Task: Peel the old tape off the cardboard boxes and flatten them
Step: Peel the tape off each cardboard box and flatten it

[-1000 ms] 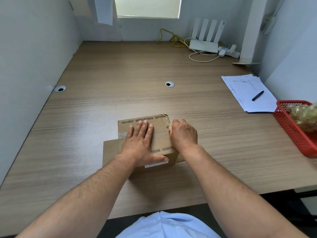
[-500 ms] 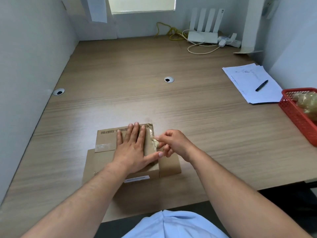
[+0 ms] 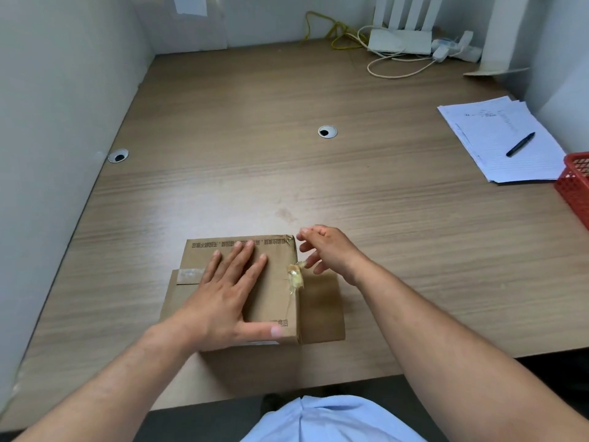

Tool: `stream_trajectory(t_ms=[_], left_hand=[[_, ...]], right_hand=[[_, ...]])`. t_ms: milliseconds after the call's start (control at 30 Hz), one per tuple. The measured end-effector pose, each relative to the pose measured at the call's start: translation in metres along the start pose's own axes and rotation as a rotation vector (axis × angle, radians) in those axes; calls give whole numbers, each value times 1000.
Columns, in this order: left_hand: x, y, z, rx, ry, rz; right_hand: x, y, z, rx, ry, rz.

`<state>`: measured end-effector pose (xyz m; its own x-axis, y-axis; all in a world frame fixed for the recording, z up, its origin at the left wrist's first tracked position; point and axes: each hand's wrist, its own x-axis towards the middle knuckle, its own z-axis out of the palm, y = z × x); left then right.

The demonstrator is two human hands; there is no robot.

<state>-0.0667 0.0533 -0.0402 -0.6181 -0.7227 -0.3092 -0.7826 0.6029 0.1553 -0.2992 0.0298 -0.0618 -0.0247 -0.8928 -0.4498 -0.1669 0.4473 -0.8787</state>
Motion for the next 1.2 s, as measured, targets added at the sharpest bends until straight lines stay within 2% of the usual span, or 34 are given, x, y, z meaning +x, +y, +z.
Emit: stream_trajectory(t_ms=[100,267,567,733,833,933,1033,1200], left_hand=[[-14,-12,7,111,-23,-18],[-13,-5,17,110,85,-83],[-10,13,11,54,293,-196],[7,6,-1,-15,477,-385],[13,1,-12,30,515,-343],[12,2,-19,-13,632,-314],[4,7,-12,-8,705,-296],[-2,10,-6,36,724,-280]], right_hand=[[5,5,6,-21,-40,37],[12,0,18,56,-71,-5],[18,-32,18,209,-12,-248],[15,-46,18,175,-10,-381],[10,-41,15,168,-15,-412],[5,-41,11,176,-54,-430],[-2,-44,5,165,-129,-411],[-12,-52,-4,69,-287,-398]])
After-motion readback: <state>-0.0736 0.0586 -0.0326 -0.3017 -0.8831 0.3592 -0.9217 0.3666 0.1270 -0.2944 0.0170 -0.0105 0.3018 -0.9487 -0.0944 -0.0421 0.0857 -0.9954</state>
